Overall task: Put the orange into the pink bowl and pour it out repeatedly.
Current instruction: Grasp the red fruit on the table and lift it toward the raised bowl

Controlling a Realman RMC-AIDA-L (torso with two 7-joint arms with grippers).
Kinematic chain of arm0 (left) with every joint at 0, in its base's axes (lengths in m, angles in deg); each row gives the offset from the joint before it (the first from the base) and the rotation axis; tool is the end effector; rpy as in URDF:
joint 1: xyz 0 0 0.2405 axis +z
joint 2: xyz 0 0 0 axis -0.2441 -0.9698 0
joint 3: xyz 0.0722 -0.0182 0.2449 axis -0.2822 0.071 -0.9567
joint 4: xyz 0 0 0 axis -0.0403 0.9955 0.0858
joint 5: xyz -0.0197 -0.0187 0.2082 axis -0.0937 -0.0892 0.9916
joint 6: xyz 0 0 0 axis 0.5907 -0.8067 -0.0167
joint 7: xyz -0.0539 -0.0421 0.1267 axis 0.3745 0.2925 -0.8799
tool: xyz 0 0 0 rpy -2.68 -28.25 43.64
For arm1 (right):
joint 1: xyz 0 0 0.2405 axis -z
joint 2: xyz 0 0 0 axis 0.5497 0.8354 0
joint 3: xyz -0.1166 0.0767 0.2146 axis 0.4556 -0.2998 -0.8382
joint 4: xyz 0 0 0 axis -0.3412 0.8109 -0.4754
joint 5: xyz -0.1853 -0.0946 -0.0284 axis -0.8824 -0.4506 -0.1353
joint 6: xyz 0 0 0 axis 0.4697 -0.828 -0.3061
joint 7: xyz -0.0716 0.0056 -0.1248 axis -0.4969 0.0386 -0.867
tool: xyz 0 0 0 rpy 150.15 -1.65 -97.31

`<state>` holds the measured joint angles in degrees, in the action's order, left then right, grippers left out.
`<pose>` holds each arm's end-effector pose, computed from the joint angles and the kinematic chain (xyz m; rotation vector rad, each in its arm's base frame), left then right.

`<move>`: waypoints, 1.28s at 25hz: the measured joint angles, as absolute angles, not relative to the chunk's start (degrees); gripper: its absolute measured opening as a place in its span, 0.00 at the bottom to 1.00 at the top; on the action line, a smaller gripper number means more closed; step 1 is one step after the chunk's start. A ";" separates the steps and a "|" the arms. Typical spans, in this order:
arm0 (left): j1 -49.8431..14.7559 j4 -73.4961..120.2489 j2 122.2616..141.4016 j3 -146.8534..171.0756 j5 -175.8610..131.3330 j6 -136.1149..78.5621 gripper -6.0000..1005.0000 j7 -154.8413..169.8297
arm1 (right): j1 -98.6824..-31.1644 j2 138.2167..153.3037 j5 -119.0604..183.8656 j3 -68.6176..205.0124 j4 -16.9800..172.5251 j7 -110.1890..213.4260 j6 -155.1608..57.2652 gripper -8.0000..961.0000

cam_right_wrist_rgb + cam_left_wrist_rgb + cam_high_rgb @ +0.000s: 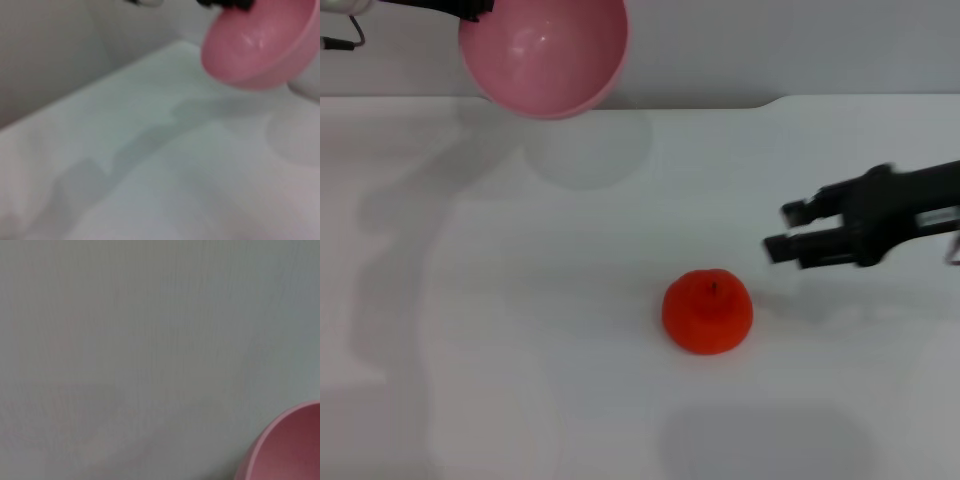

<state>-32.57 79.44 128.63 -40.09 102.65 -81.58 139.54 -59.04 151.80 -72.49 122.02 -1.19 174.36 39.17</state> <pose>-0.1664 0.4752 0.0891 -2.2598 -0.7665 -0.1581 0.1722 0.3270 0.0523 -2.8310 0.7638 0.2529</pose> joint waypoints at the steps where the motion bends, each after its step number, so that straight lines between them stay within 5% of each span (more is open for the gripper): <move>1: -32.55 79.42 128.71 -40.11 102.65 -81.58 0.05 139.53 | -60.02 151.80 -73.73 123.74 0.87 174.50 36.97 0.57; 32: -31.32 79.88 131.86 -41.78 102.59 -83.06 0.05 137.19 | -74.03 152.08 -76.37 141.04 33.86 174.92 10.71 0.57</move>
<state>-31.32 79.88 131.86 -41.78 102.59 -83.06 137.19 -74.03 152.08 -76.37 141.04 33.86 174.92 10.71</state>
